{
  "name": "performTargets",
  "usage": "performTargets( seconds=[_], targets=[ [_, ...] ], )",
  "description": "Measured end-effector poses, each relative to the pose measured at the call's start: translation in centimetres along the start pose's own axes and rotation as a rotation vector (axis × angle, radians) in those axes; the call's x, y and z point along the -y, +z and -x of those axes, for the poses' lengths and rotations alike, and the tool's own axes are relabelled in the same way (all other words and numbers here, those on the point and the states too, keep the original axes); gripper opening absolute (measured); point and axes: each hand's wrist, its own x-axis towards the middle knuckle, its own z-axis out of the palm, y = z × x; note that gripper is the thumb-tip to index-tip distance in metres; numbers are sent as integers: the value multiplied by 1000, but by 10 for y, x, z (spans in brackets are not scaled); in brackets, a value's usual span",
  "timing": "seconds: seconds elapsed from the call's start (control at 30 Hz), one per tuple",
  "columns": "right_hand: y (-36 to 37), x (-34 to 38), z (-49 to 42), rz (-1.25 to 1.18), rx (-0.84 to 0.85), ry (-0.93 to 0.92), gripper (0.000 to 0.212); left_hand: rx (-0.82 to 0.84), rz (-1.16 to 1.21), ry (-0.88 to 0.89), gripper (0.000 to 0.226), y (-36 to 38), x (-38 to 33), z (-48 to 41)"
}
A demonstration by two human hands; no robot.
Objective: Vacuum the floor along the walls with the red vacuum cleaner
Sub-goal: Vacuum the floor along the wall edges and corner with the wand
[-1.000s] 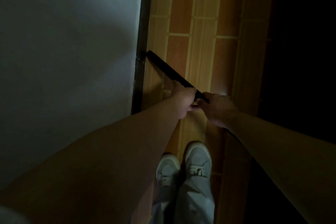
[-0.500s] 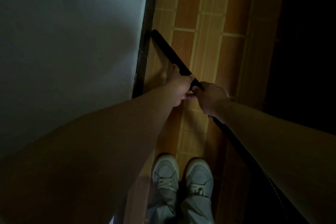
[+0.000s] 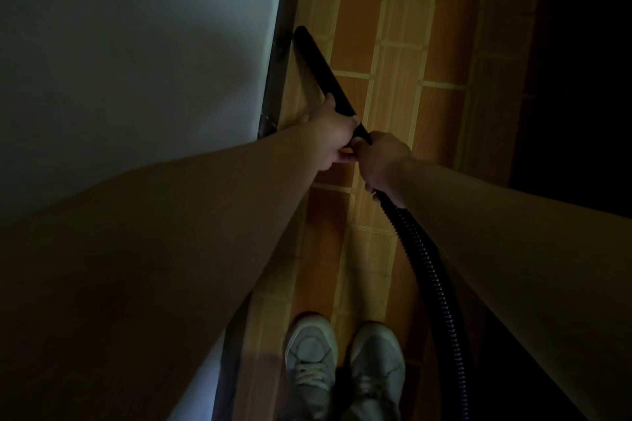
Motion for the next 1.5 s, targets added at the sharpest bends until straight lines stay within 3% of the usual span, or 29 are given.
performTargets(
  seconds=[0.27,0.5,0.73,1.13,1.5],
  targets=[
    [-5,-7,12,13,-10,-2,32,19,23,-9,71,4,5,13],
    [-16,-42,57,178,11,54,35,72,198,-126,87,22,35,55],
    [-31,-55,96,306,44,52,35,95,307,-201,87,38,54,91],
    [-13,-70,134,534,99,28,33,114,381,-200,63,32,105,127],
    [12,-84,139,525,56,-20,33,86,427,-147,82,26,127,134]
  ],
)
